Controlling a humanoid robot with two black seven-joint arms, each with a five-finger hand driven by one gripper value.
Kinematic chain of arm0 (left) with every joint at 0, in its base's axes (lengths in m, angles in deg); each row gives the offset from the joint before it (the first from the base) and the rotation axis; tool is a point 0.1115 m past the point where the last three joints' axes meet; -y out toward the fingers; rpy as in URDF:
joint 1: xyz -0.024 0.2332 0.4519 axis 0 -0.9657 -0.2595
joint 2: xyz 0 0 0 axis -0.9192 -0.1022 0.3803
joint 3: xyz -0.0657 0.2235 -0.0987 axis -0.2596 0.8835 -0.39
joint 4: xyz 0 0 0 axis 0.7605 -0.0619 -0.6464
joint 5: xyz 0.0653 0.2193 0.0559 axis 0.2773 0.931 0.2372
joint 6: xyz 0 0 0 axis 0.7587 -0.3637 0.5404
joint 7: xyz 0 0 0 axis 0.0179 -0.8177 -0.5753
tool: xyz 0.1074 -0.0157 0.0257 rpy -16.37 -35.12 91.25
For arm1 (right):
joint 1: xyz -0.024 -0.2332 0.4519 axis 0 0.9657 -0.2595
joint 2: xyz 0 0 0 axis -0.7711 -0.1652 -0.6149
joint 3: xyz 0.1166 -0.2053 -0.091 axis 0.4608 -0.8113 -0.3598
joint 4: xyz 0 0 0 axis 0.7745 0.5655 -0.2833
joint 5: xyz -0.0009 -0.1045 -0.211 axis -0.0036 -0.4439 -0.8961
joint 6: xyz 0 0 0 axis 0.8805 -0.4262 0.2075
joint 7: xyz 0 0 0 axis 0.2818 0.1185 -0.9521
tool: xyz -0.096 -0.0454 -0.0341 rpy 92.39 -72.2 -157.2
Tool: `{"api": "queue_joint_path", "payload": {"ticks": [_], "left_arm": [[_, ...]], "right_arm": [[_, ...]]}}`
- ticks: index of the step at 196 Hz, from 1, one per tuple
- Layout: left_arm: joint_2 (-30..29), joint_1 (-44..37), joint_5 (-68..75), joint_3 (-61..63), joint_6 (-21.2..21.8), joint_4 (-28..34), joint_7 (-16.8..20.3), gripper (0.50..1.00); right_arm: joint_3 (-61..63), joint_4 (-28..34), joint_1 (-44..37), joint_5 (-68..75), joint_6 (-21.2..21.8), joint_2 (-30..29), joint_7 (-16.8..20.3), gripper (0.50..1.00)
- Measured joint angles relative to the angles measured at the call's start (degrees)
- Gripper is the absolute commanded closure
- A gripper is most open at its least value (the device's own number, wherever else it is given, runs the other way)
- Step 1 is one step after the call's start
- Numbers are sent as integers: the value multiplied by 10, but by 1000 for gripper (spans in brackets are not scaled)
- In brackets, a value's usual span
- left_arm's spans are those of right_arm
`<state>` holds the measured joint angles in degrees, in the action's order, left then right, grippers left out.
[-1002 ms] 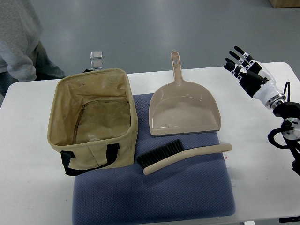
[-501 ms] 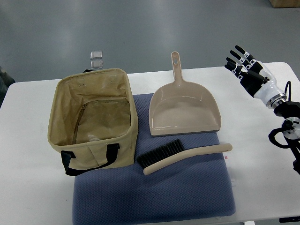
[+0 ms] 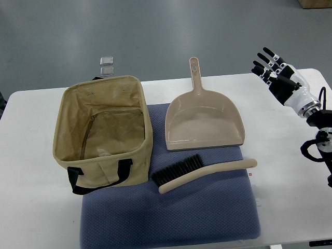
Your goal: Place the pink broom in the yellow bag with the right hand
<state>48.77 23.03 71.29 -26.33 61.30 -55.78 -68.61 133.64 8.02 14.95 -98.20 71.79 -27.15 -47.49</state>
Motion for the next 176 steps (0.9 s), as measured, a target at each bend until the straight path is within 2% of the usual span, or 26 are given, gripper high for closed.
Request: {"api": "queue_joint_path", "payload": {"ticks": [176], "left_arm": [[0, 0, 0, 0, 0, 0, 0, 500]], "right_arm": [[-8, 1, -18, -4, 1, 3, 1, 570]]}}
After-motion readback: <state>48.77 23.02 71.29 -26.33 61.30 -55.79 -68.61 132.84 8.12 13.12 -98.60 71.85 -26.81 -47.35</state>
